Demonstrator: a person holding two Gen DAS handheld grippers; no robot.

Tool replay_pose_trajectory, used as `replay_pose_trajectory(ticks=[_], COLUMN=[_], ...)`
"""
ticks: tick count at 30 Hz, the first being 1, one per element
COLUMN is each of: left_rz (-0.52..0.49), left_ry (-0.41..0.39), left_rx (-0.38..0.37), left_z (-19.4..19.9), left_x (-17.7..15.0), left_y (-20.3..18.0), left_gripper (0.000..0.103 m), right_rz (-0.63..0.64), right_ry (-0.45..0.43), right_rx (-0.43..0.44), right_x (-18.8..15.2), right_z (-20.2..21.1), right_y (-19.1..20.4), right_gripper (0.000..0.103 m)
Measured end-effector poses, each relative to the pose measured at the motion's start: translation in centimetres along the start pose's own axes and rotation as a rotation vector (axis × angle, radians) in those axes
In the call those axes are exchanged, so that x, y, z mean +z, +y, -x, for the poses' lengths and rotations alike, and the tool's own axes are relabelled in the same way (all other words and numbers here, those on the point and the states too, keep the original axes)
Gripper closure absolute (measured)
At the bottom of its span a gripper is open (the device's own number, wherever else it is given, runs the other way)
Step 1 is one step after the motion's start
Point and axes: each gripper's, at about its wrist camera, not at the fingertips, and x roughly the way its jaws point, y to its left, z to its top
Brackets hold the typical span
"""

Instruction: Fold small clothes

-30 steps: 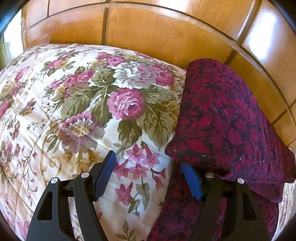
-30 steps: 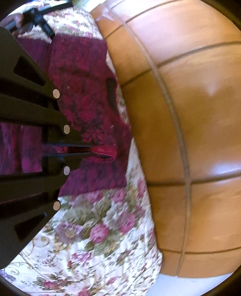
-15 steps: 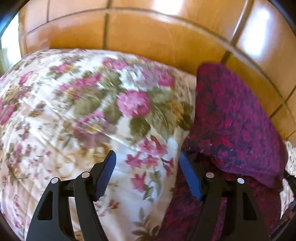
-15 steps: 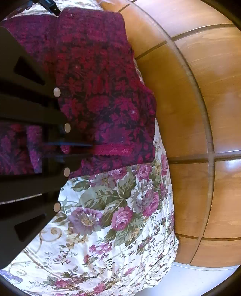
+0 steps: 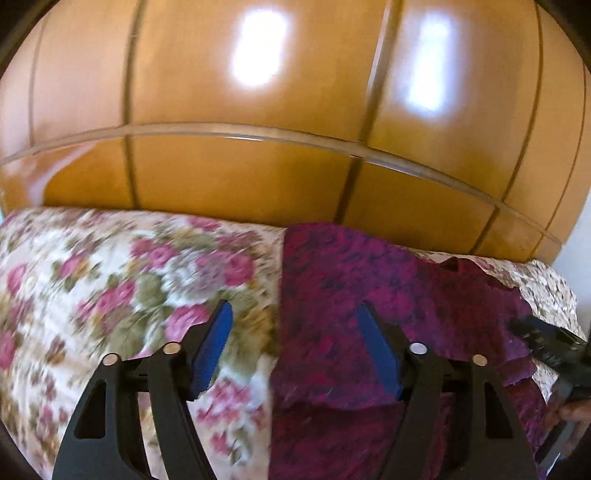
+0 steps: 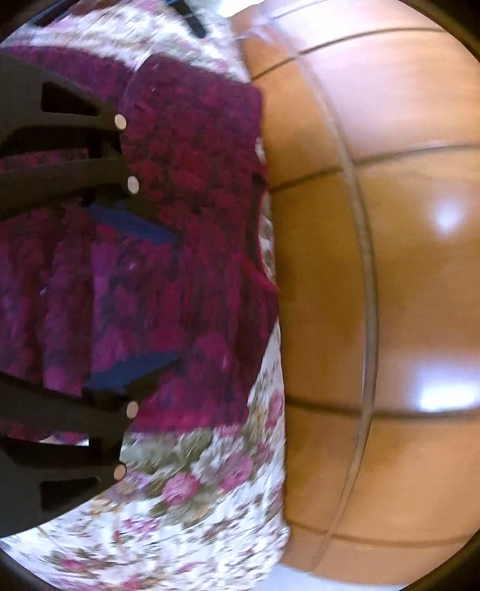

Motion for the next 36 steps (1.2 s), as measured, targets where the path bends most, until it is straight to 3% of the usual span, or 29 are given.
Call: replay_pose_trajectory(ticks=[2,5,9,12,15,20,26,29,33,36], left_rz=[-0.017,-0.077,-0.143,-0.174,-0.073,0.002,-0.035,-0.046,-0.068,-0.077], left_ry=[0.019,0.029,0.073,0.14,0.195,0.139,0.105,0.075,0.029,-0.006], left_rx=[-0.029,-0.059,-0.082,-0.048,-0.048,-0.045,0.047,0.08,0.081,0.07], left_z=[-1.0,-2.6,-5.8,-9.1,-11.3,-11.3,-8.9,-6.5,-3.2,-0.8], left_x=[0.6,1.6,2.2,1.7,0.8,-0.5,-0.1,-0.5,-1.4,-2.1], left_y=[-0.6,-2.3,-4.2,-4.7,-3.3,-2.6,-4.5,-5.1,-5.9,-6.1], left_gripper=[0.043,0.043,0.044,0.043,0.043,0.043,0.043,0.034,0.033,0.023], right_rz=[0.046,0.044,0.047,0.056,0.051,0.047,0.055,0.06,0.06,0.061], right_ry=[0.028,0.052,0.041,0.024,0.019,0.002,-0.008,-0.012,-0.016,-0.019], right_rx=[-0.043,-0.088,-0.086,-0.081,-0.077,-0.07,-0.078,-0.084,-0.084,-0.086], right_x=[0.1,-0.4,-2.2,-2.8,-2.9,-3.2,-3.2,-3.3,-3.3,-3.3], right_z=[-1.8,-3.3,-3.5,-3.7,-3.7,-3.8,-3.8,-3.8,-3.8,-3.7], right_y=[0.8,-0.1,-1.3,-1.7,-1.7,-1.6,-1.7,-1.6,-1.6,-1.6], right_gripper=[0.04,0.035,0.035,0.034,0.033,0.031,0.031,0.031,0.03,0.03])
